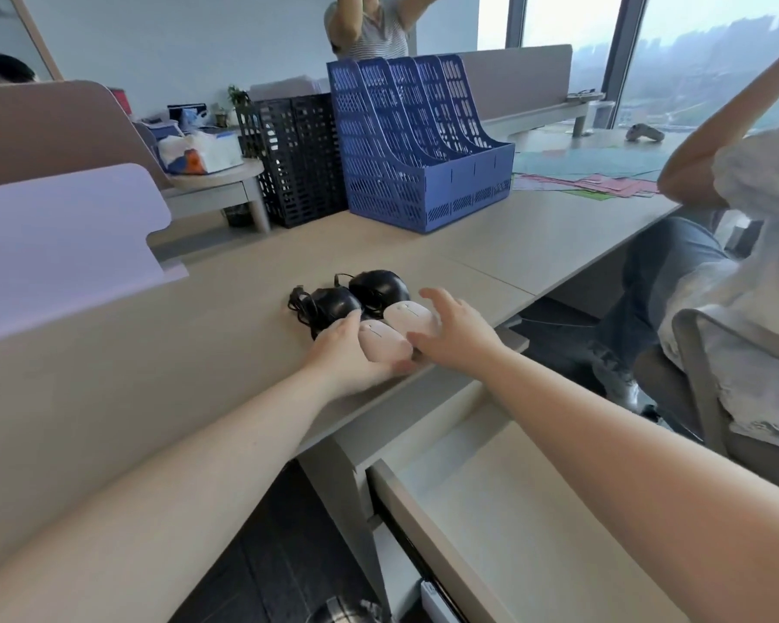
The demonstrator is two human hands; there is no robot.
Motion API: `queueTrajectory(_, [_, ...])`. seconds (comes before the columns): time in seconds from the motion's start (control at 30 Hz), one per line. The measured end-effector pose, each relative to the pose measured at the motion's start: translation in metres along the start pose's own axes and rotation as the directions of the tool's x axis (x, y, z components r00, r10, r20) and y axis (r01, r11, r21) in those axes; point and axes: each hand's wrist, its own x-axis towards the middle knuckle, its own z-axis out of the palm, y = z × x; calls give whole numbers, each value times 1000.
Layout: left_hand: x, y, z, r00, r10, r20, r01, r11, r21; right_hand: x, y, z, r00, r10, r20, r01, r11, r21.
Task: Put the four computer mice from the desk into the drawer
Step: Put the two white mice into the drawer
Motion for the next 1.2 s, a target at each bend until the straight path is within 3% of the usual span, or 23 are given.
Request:
queueTrajectory(0.13, [7, 1, -1, 1000, -3, 14, 3, 1000, -12, 18, -8, 3, 996, 35, 84, -35, 999, 7])
queueTrajectory(0.3, [3, -3, 3, 1000, 2, -24, -3, 998, -58, 18, -14, -15, 985, -6, 172, 27, 992, -121])
queueTrajectory(0.63, [-49, 48, 51, 984, 141, -111, -137, 990, 40, -52, 44, -48, 994, 101, 46, -99, 994, -35])
queueTrajectory(0.9, [-83, 57, 128, 992, 61, 112, -81, 979, 186, -88, 111, -38, 924, 279, 262, -256, 959, -120])
queueTrajectory(1.2, [-66, 43, 185, 973, -53, 224, -11, 962, 274, -84, 142, 25, 865, 312, 393, -252, 948, -196])
